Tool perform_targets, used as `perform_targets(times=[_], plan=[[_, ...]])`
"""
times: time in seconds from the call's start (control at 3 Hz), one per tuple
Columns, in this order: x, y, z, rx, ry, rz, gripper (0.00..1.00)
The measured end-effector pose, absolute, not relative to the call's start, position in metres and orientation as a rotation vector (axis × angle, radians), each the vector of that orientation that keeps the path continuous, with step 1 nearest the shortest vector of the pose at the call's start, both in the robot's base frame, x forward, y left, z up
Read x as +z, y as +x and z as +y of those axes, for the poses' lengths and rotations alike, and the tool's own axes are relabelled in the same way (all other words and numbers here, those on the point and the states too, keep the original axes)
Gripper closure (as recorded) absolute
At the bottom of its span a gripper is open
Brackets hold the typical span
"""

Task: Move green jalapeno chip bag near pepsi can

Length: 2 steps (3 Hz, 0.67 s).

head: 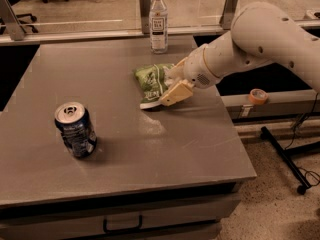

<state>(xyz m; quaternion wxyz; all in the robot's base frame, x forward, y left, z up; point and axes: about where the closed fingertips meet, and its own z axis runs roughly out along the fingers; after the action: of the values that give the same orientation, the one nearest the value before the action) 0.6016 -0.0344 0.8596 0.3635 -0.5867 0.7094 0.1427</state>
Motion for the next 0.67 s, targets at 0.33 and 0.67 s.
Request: perform_targets(times=[0.33, 0.67], plan=[[0.862, 0.595, -0.028, 0.395, -1.53, 1.822, 0.65], [0.881, 0.564, -0.025, 0.429, -1.597, 1.741, 0.95]])
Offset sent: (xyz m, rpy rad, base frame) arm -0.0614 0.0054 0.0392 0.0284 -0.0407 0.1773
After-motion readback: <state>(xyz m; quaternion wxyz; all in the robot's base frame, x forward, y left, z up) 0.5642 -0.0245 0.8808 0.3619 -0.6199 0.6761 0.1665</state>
